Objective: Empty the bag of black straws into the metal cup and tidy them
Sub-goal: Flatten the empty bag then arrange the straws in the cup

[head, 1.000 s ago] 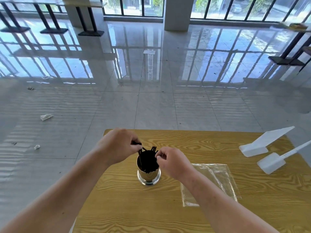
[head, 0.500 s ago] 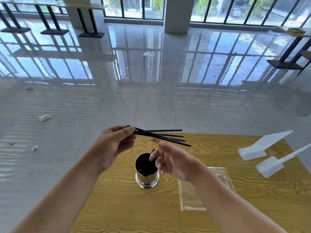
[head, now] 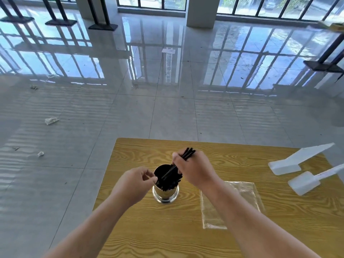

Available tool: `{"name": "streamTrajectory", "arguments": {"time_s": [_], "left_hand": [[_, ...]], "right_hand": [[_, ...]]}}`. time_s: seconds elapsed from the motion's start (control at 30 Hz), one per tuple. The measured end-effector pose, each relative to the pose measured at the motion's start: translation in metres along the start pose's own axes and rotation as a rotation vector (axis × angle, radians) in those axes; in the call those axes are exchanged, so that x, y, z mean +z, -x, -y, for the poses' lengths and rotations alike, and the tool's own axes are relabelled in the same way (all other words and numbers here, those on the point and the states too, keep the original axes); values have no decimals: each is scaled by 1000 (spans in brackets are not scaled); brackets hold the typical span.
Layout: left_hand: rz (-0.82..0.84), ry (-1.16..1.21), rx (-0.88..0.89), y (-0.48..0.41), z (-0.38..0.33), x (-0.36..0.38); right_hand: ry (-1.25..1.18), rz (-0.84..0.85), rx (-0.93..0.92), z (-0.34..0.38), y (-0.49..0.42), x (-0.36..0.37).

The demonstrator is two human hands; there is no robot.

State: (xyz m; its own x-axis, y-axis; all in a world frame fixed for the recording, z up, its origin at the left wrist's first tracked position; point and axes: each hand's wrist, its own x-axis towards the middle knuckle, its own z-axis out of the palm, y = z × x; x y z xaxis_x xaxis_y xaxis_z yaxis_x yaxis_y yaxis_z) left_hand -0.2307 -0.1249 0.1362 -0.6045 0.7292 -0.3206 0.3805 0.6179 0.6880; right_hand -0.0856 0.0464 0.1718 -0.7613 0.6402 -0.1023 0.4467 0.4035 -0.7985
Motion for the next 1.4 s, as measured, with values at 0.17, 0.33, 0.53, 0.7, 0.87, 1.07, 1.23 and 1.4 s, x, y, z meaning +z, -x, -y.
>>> {"name": "streamTrajectory", "arguments": {"time_s": [0.17, 0.33, 0.53, 0.7, 0.87, 1.07, 1.23, 1.4], "left_hand": [[48, -319, 135, 0, -1, 24], [89, -449, 234, -5, -4, 45], [23, -594, 365, -11, -9, 45], [-22, -629, 458, -15, -21, 27], [-106, -495, 478, -16, -38, -7], [-209, -312, 392, -12, -56, -53], [-360, 16, 326, -8, -59, -97], [-395, 808, 133, -3, -57, -88]], "right_hand": [[185, 231, 100, -12, -1, 24], [131, 76, 132, -33, 9, 8], [83, 77, 141, -47, 21, -4], [79, 60, 105, -50, 25, -1], [63, 54, 103, -45, 21, 2], [-34, 29, 86, -36, 20, 4], [-133, -50, 126, -33, 20, -4], [-235, 40, 181, -21, 18, -6]]}}
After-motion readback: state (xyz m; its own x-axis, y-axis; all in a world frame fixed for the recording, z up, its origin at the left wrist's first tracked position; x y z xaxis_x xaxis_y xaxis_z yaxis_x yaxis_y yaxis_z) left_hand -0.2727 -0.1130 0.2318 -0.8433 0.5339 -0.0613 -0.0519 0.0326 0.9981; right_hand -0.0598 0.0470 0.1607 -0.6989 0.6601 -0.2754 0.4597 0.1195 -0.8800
